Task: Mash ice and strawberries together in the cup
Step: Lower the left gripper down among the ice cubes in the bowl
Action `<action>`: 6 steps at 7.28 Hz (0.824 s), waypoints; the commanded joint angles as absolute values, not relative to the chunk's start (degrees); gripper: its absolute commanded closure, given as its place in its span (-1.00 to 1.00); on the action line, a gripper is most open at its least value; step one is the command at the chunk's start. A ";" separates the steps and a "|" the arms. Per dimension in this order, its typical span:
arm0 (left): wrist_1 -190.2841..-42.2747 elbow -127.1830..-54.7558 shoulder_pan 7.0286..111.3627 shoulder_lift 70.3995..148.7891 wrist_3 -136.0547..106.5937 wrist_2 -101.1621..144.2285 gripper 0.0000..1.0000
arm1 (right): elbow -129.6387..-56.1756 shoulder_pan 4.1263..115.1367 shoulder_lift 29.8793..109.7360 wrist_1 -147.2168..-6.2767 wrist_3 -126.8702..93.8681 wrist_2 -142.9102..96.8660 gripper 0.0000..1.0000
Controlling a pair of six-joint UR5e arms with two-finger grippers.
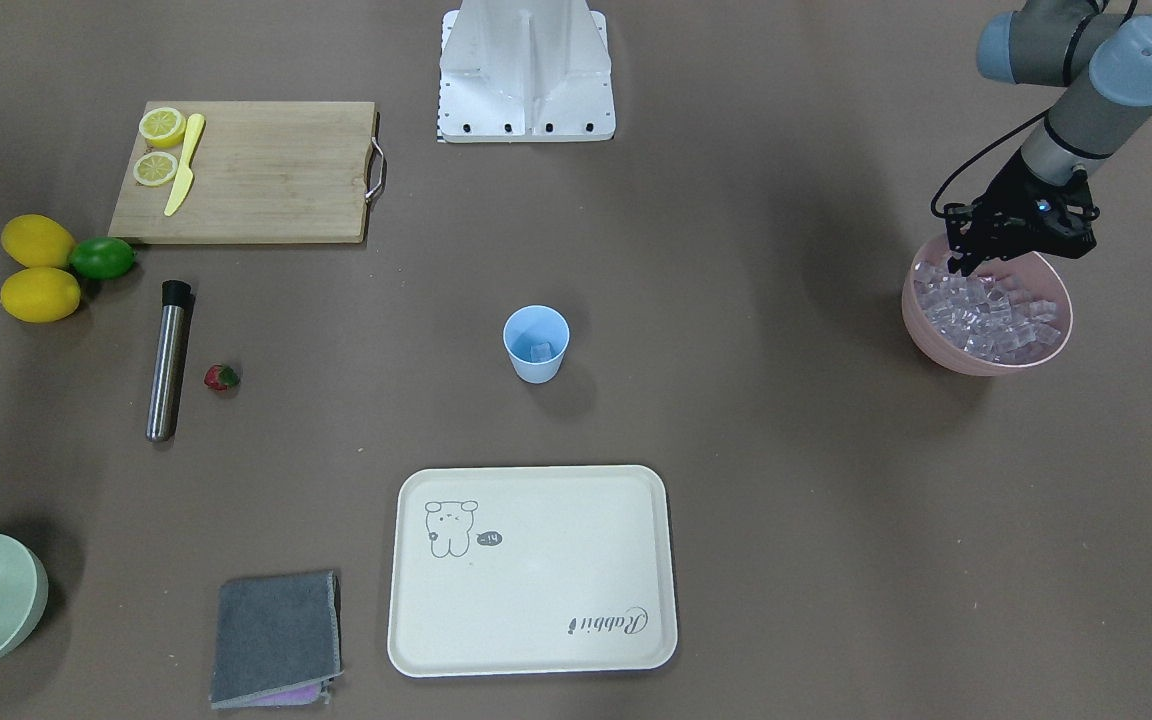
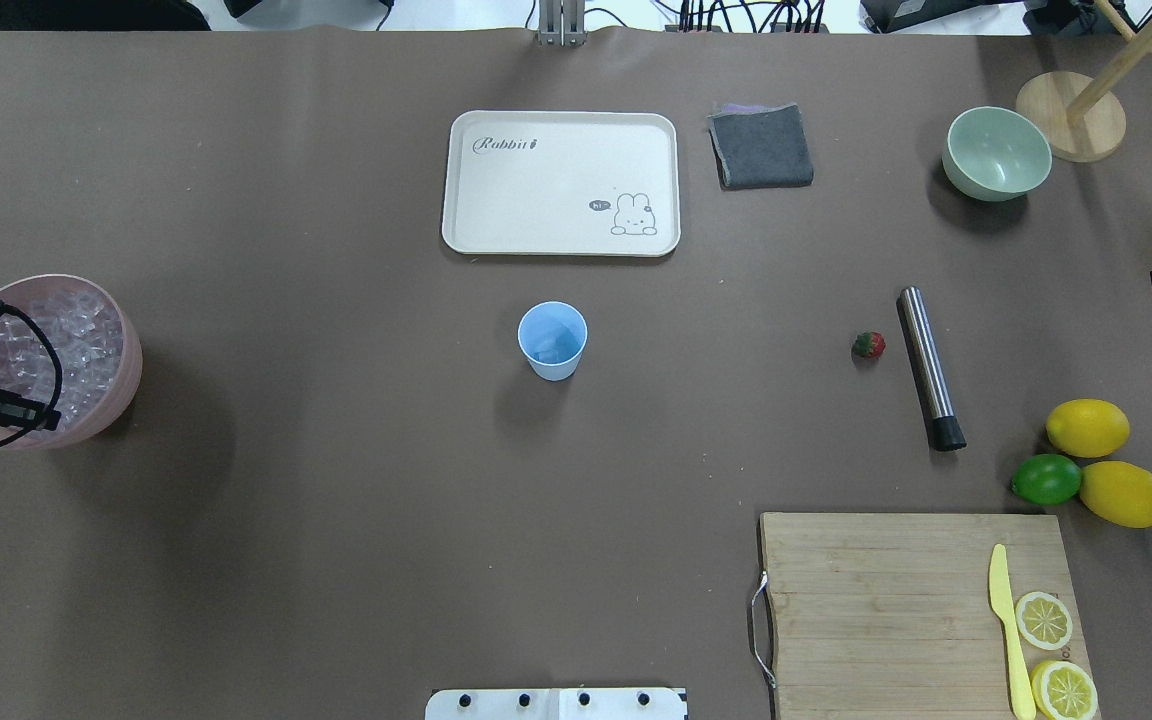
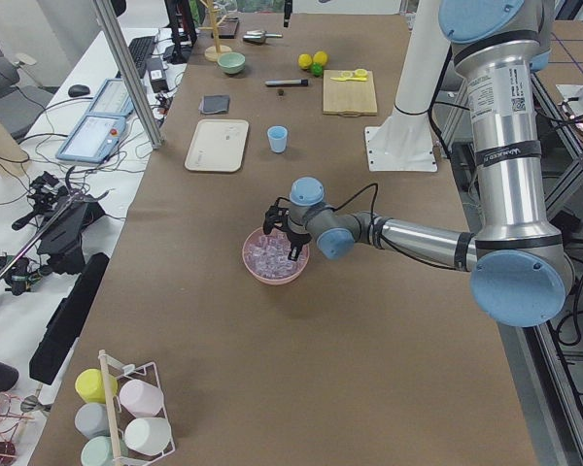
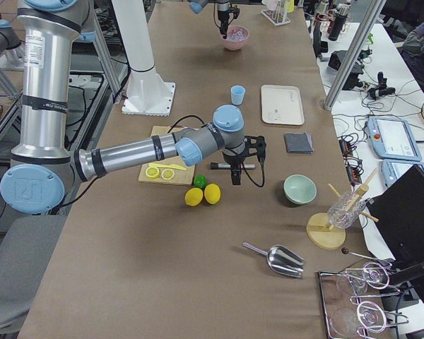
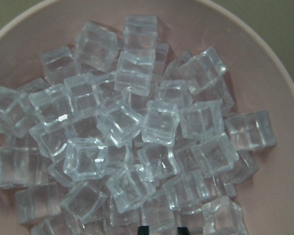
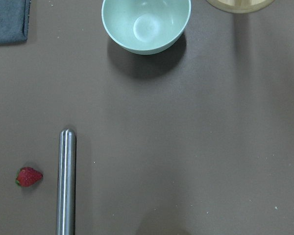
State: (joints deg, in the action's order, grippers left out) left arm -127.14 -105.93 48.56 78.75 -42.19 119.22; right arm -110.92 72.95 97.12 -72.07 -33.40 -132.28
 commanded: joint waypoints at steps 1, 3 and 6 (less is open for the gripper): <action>-127.00 -107.48 49.13 78.75 -42.19 119.88 1.00 | -110.92 72.95 97.12 -72.07 -33.40 -132.28 -1.00; -126.74 -107.58 49.57 79.36 -42.19 121.98 1.00 | -110.92 72.95 97.12 -72.07 -33.40 -132.36 -1.00; -126.56 -107.32 49.92 79.80 -42.27 122.52 0.28 | -110.92 72.95 97.12 -72.07 -33.40 -132.36 -1.00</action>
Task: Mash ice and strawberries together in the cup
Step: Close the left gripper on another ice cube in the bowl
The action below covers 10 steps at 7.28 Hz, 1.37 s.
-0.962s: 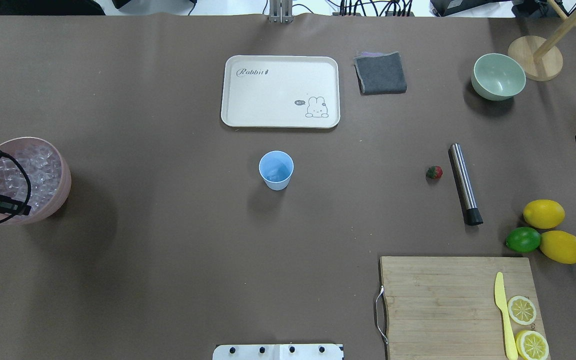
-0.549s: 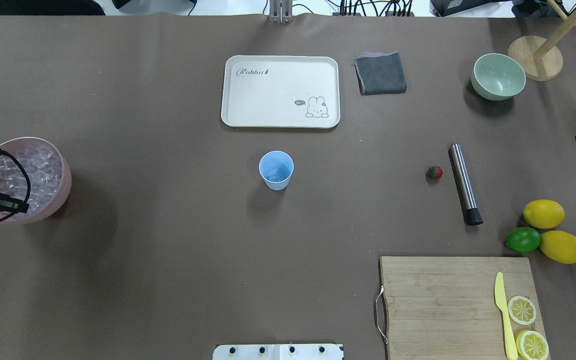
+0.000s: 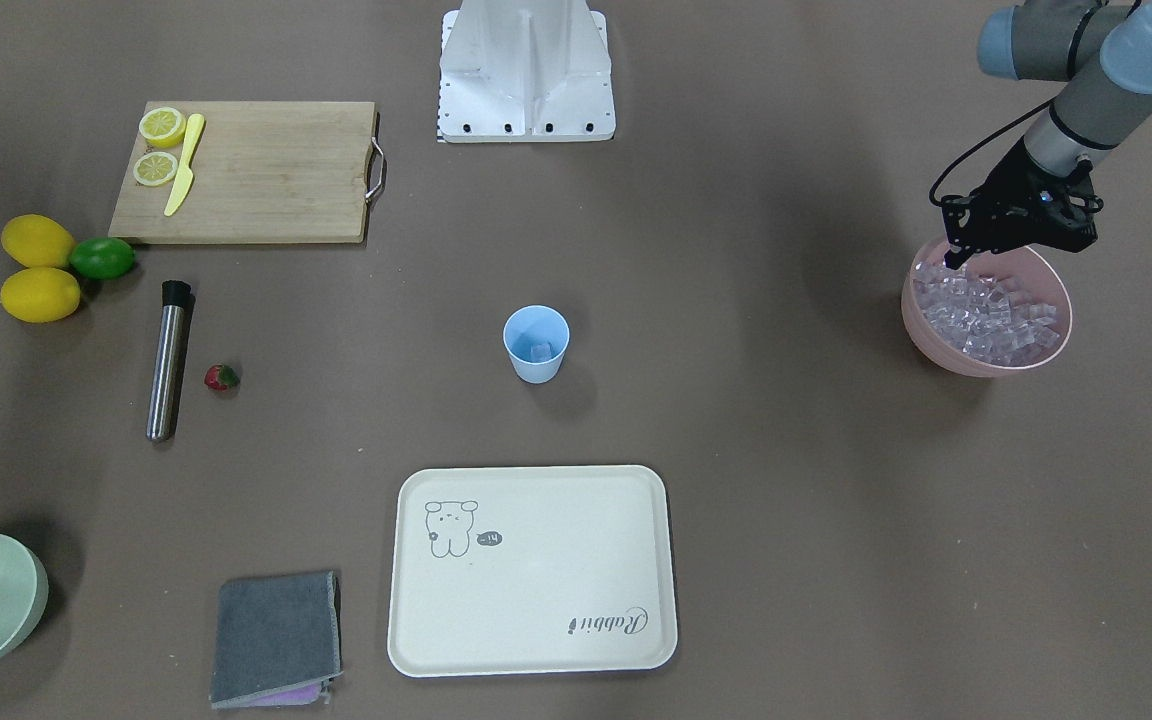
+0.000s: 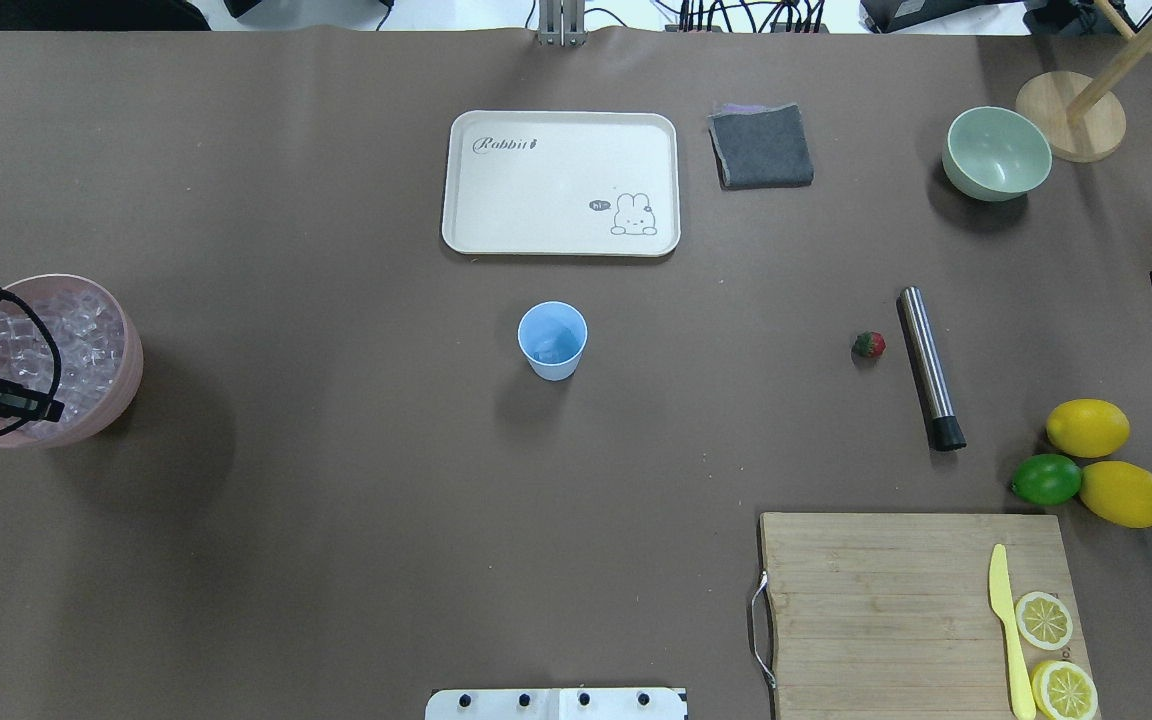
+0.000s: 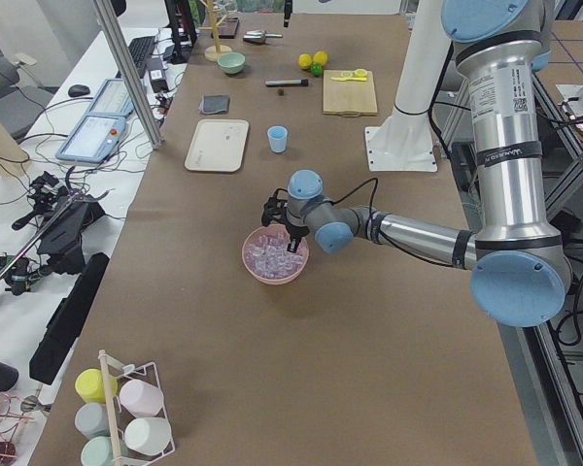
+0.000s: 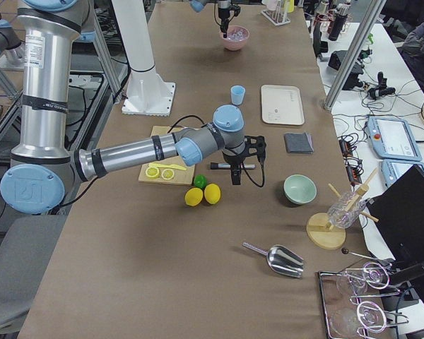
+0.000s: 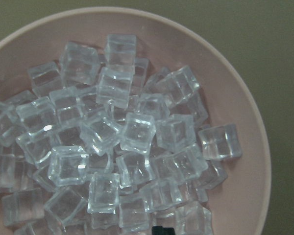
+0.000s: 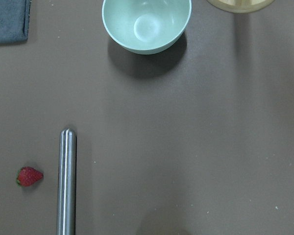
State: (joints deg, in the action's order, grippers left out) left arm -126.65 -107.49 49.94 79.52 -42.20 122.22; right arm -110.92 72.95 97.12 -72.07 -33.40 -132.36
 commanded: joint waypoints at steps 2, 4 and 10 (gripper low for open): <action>-126.48 -106.88 49.66 81.03 -42.45 122.17 0.00 | -110.92 72.95 97.12 -72.07 -33.40 -132.36 -1.00; -126.48 -107.05 50.10 80.86 -42.37 122.60 -0.20 | -110.92 72.95 97.12 -72.07 -33.40 -132.36 -1.00; -122.96 -105.47 53.17 80.95 -34.10 122.61 -0.20 | -110.92 72.95 97.12 -72.07 -33.40 -132.36 -1.00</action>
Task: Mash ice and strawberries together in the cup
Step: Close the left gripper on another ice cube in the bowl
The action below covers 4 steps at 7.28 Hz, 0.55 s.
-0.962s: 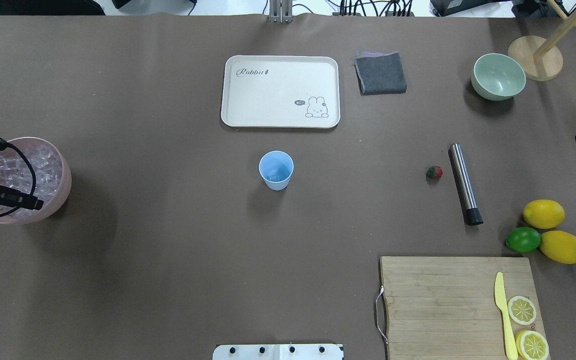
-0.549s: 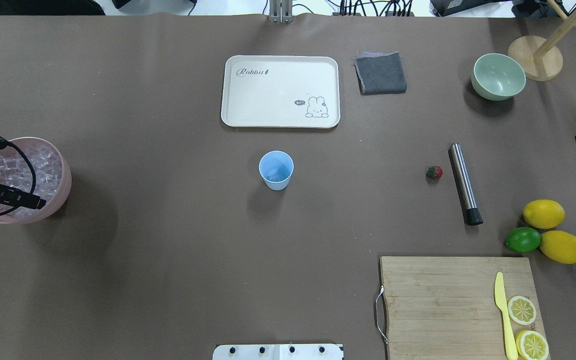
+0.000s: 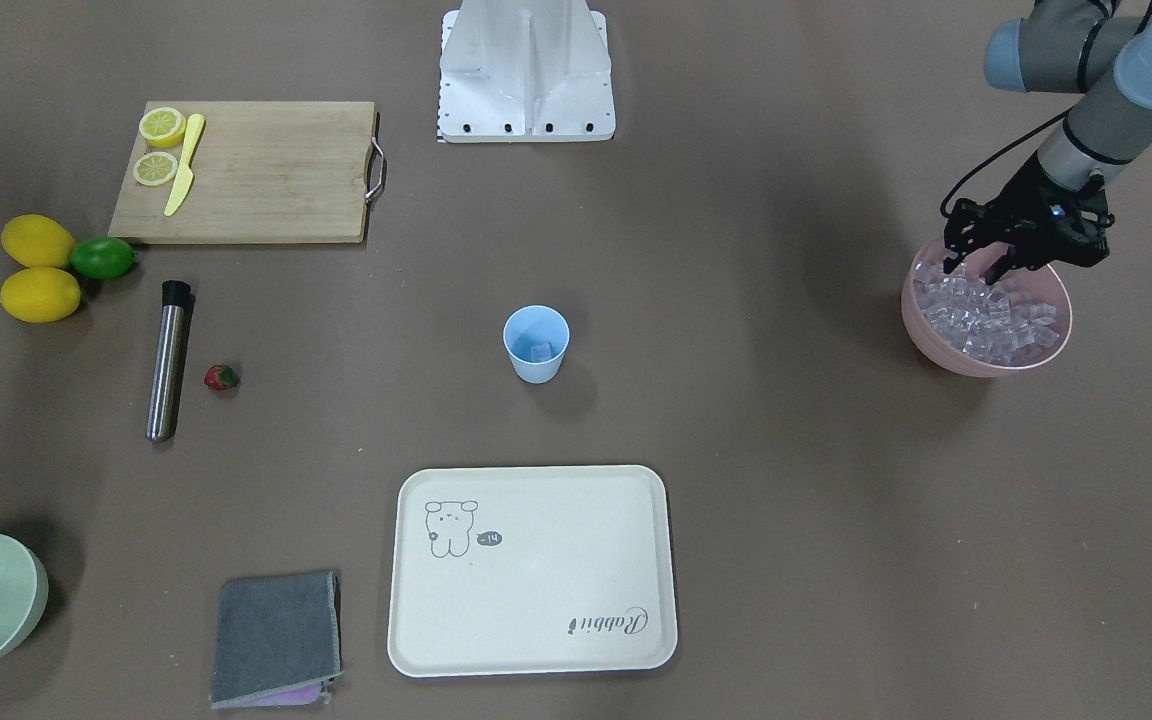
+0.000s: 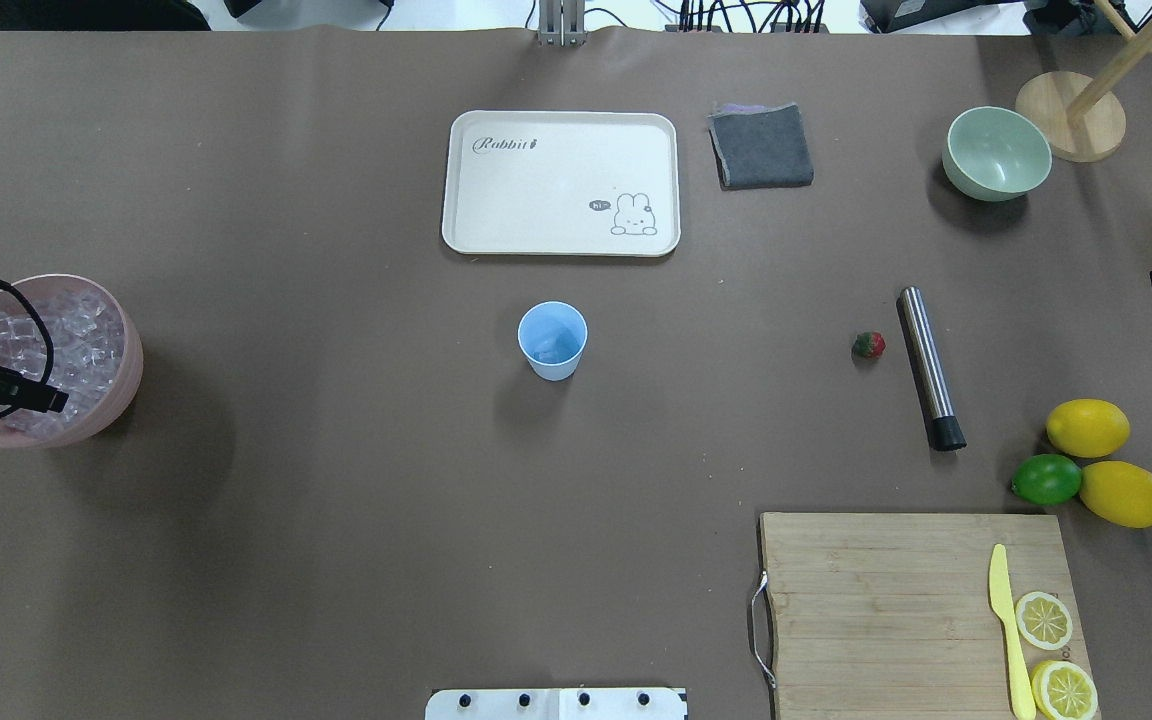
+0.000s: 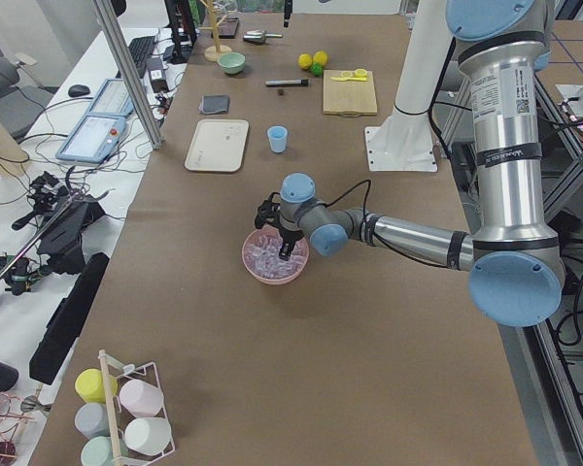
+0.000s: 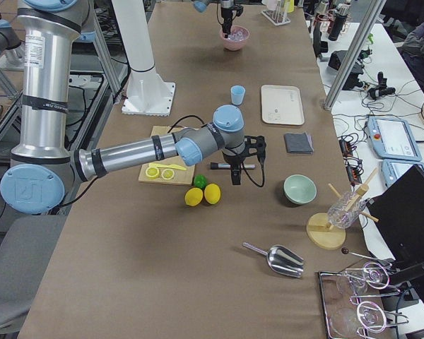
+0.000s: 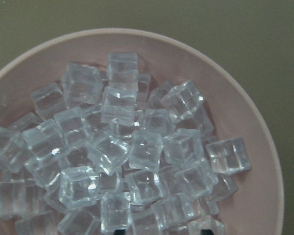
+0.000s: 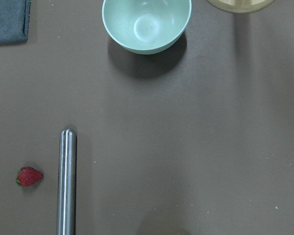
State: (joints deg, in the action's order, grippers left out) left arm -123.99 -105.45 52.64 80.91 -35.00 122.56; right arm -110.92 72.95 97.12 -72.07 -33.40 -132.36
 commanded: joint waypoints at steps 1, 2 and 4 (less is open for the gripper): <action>-122.96 -104.86 53.09 81.03 -34.10 122.00 -0.20 | -110.92 72.95 97.12 -72.07 -33.40 -132.36 -1.00; -122.96 -103.81 53.09 82.08 -34.10 121.82 -0.19 | -110.92 72.95 97.12 -72.07 -33.40 -132.36 -1.00; -123.05 -103.01 53.09 82.62 -34.10 120.50 -0.16 | -110.92 72.95 97.12 -72.07 -33.40 -132.36 -1.00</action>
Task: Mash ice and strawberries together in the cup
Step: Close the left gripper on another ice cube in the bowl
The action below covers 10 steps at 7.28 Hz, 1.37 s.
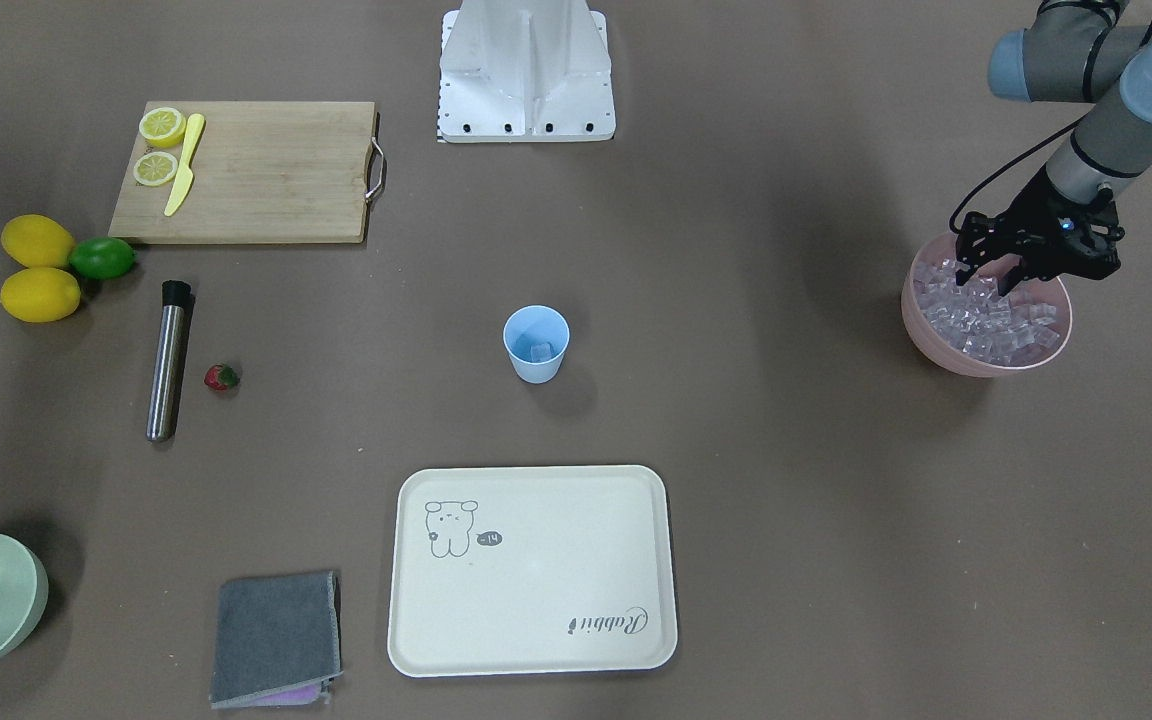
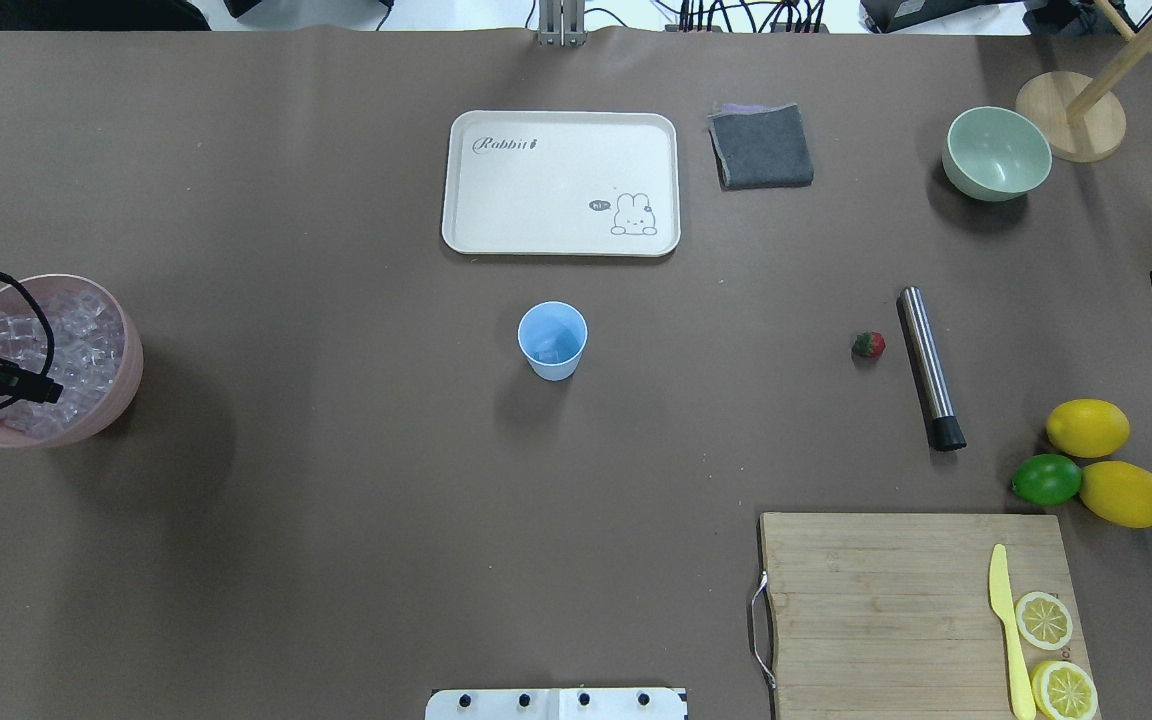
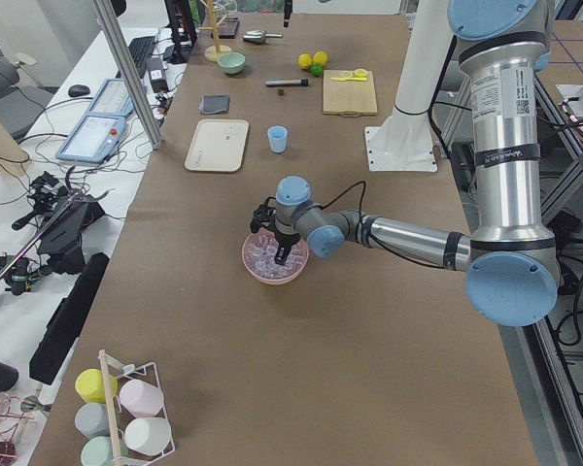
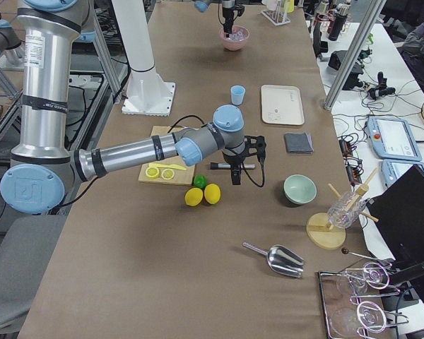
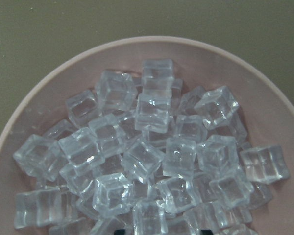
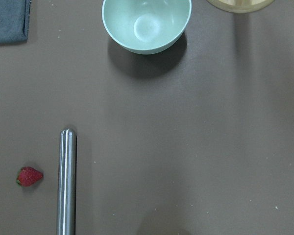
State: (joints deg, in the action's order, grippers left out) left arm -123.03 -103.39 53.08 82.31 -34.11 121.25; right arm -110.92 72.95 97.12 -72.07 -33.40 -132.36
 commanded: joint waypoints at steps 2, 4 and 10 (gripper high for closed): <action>-123.05 -103.18 53.09 82.62 -34.10 120.50 -0.16 | -110.92 72.95 97.12 -72.07 -33.40 -132.36 -1.00; -123.13 -103.27 53.00 82.53 -34.19 120.41 -0.16 | -110.83 72.86 97.12 -72.07 -33.40 -132.36 -1.00; -123.31 -103.71 52.47 82.44 -34.72 119.09 -0.12 | -110.48 72.77 97.12 -72.07 -33.40 -132.36 -1.00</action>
